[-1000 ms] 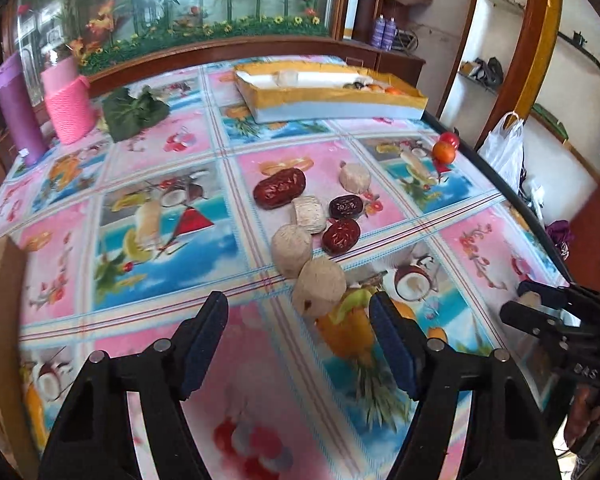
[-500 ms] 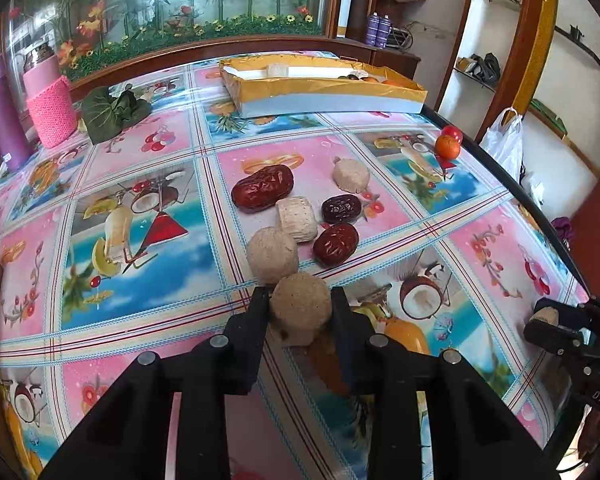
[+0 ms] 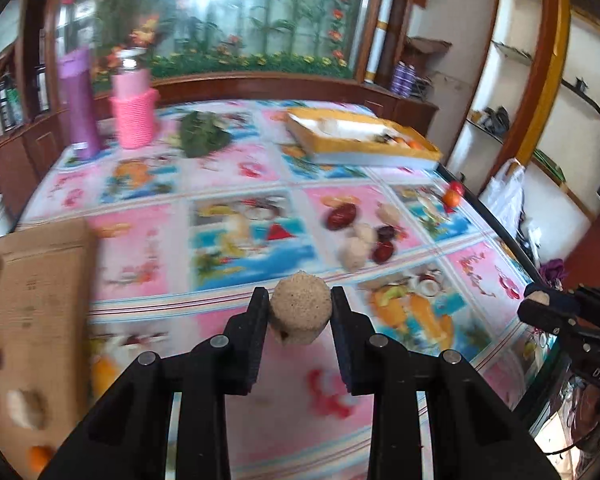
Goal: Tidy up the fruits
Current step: 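Carry both cakes into the cardboard box and release them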
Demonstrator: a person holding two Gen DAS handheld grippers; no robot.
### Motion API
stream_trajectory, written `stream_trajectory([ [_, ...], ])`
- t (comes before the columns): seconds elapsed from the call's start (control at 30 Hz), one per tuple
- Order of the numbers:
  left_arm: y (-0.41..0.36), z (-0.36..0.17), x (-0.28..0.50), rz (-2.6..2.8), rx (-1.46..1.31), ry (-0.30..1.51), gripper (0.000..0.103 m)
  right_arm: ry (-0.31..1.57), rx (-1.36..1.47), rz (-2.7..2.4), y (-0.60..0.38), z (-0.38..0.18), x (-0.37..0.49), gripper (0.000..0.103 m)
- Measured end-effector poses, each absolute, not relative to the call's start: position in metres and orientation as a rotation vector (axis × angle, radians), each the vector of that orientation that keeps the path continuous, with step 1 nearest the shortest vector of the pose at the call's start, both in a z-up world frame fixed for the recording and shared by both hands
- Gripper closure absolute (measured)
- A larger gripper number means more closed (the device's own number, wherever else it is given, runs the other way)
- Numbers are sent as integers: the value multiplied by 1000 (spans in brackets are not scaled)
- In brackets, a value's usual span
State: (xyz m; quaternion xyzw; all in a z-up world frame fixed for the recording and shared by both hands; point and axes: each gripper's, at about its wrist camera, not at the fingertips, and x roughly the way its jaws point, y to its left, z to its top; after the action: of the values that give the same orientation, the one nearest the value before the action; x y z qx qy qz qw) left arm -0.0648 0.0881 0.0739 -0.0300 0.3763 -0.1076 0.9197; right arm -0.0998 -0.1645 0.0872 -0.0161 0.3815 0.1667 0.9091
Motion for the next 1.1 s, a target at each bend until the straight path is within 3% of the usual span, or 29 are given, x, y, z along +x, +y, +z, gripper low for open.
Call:
stream_trajectory([
  [0.27, 262, 106, -89, 129, -99, 756, 73, 658, -137, 639, -26, 140, -101, 75],
  [0.47, 346, 83, -68, 246, -206, 845, 73, 682, -183, 812, 99, 137, -83, 75],
  [0.7, 367, 43, -43, 275, -257, 962, 73, 811, -253, 867, 203, 84, -54, 75],
  [1.1, 384, 32, -50, 268, -336, 972, 71, 904, -299, 874, 246, 37, -29, 77],
])
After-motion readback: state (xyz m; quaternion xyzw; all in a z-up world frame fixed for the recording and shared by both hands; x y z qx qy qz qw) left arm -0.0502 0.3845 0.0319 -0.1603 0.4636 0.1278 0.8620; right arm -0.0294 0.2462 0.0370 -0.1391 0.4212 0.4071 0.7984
